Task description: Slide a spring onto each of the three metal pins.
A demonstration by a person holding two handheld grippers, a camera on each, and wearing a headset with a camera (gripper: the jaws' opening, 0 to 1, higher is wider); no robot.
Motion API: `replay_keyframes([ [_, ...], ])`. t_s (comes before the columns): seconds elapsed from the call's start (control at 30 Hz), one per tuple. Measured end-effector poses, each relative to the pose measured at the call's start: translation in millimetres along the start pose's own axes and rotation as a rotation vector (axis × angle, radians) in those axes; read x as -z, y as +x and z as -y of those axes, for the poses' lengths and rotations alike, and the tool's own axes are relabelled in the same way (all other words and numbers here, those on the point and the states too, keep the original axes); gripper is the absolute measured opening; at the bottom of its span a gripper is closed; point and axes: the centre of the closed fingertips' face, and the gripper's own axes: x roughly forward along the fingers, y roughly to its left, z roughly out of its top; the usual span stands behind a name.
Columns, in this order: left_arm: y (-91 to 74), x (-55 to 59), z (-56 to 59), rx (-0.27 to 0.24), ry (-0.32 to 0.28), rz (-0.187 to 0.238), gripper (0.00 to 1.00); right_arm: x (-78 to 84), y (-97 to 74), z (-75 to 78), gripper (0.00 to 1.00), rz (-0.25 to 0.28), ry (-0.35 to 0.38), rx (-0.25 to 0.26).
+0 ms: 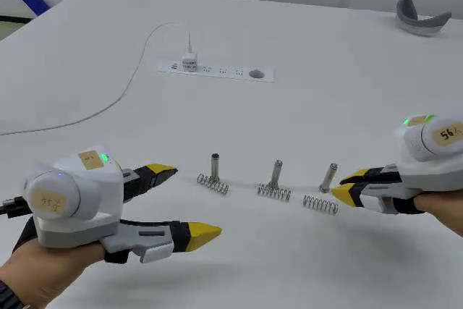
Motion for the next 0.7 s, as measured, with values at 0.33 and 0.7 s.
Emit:
replay_keyframes([
  [0.33,1.4,0.3,0.8,0.003,-0.001,-0.002,0.73,13.1,9.7,-5.4,0.15,-0.04,-0.056,-0.068],
  [0.7,3.7,2.0,2.5,0.013,-0.003,-0.006,0.72,20.1,18.4,-10.9,0.15,-0.077,-0.102,-0.123],
])
